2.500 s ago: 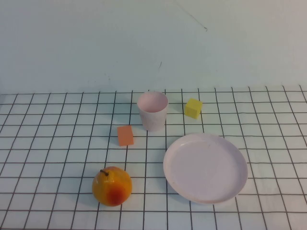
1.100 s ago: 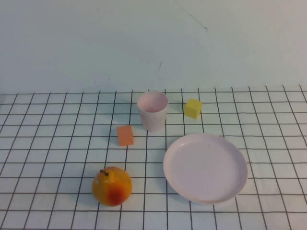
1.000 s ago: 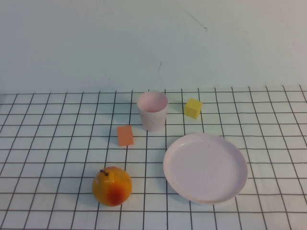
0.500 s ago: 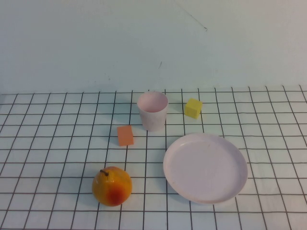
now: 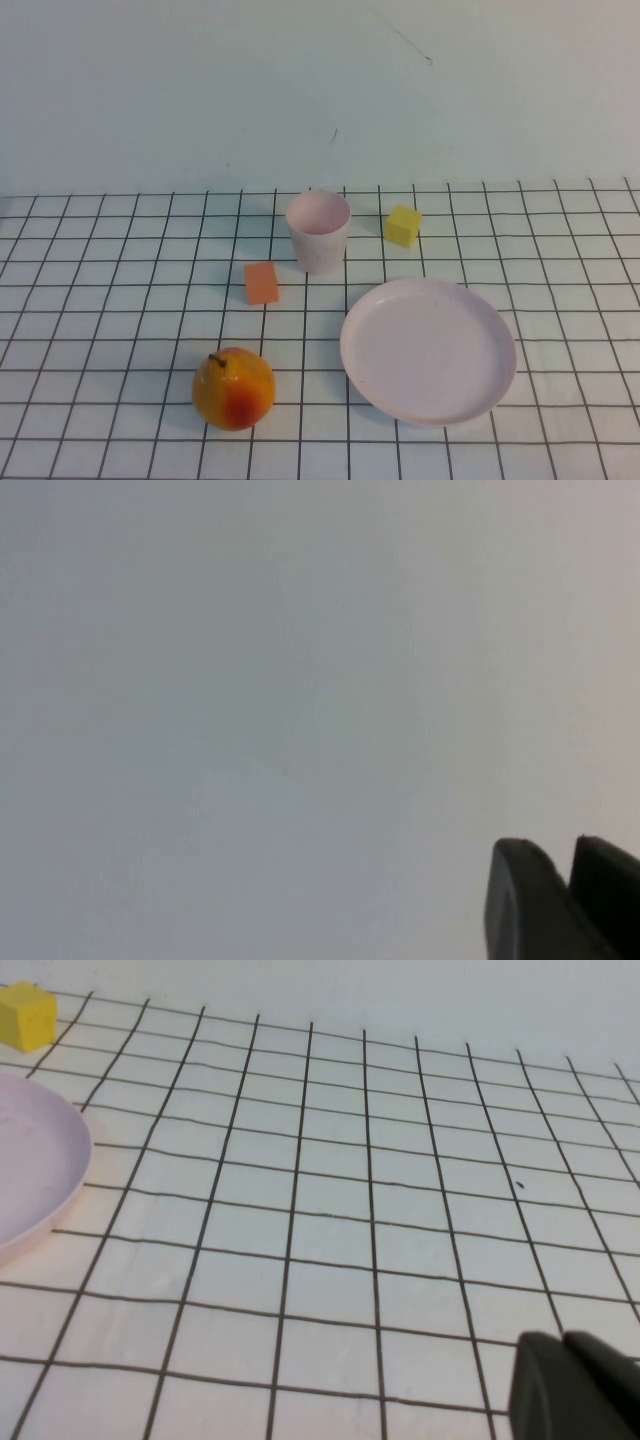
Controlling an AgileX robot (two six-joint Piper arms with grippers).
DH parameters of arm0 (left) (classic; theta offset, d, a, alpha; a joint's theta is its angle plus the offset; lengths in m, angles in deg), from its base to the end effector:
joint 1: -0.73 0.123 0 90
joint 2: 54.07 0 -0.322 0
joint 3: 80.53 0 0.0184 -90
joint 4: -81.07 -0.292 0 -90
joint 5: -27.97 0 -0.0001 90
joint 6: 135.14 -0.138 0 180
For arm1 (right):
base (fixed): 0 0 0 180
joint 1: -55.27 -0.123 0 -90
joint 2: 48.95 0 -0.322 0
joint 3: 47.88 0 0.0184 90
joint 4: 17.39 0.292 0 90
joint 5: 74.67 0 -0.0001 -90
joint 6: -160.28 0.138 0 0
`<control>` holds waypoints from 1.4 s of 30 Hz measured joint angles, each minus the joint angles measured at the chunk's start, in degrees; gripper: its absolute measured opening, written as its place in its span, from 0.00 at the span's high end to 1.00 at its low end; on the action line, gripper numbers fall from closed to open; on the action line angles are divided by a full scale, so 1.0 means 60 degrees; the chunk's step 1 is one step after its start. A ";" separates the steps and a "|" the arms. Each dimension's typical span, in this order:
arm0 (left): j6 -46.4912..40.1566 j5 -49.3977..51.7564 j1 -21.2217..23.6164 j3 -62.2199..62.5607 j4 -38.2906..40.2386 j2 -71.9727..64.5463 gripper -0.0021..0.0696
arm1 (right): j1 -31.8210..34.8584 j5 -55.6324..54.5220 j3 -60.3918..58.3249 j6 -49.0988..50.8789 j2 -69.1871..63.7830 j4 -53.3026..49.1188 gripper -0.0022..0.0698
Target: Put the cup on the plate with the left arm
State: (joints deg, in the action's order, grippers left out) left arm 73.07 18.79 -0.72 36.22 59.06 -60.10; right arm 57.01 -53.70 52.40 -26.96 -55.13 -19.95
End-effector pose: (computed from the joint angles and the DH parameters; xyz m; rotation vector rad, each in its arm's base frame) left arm 0.0664 -0.0099 0.3446 0.0078 1.0626 -0.1565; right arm 0.1017 -0.0053 0.1568 -0.1174 1.8639 -0.1521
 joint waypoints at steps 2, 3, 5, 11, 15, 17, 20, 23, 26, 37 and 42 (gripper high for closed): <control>0.0080 0.0016 0.0000 0.0179 -0.0468 -0.0046 0.75 | 0.0000 0.0000 0.0000 0.0000 0.0000 0.0000 0.97; 0.0175 0.0016 0.0000 0.0320 -0.0691 -0.0149 0.66 | 0.0000 0.0000 0.0000 0.0000 0.0000 0.0000 0.97; 0.0284 0.0046 0.0000 0.0605 -0.0959 -0.0498 0.48 | 0.0000 0.0000 0.0000 0.0000 0.0000 0.0000 0.97; 0.0443 0.0088 0.0000 0.1602 -0.1336 -0.2075 0.18 | 0.0000 0.0000 0.0000 0.0000 0.0000 0.0000 0.97; 0.0895 0.0476 0.0000 0.2460 -0.1428 -0.3560 0.15 | 0.0000 0.0000 0.0000 0.0000 0.0000 0.0000 0.97; 0.1169 0.0867 0.0000 0.3005 -0.1541 -0.4279 0.15 | 0.0000 0.0000 0.0000 0.0000 0.0000 0.0000 0.97; 0.1270 0.1669 0.0000 0.3868 -0.1565 -0.5357 0.14 | 0.0000 0.0000 0.0000 0.0000 0.0000 0.0000 0.97; 0.1095 0.3086 -0.0023 0.4856 -0.1342 -0.6447 0.14 | 0.0000 0.0000 0.0000 0.0000 0.0000 0.0000 0.97; 0.0045 0.5209 -0.0275 0.6056 -0.0322 -0.7494 0.14 | 0.0000 0.0000 0.0000 0.0000 0.0000 0.0000 0.97; -0.5005 0.8691 -0.1393 0.7896 0.5420 -1.0724 0.30 | 0.0000 0.0000 0.0000 0.0000 0.0000 0.0000 0.97; -0.5493 0.8076 -0.1876 0.7919 0.5949 -1.1890 0.30 | 0.0000 0.0000 0.0000 0.0000 0.0000 0.0000 0.97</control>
State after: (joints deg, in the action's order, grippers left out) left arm 40.11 67.25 -11.98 83.73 94.75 -131.45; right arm 57.01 -53.70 52.40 -26.96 -55.13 -19.95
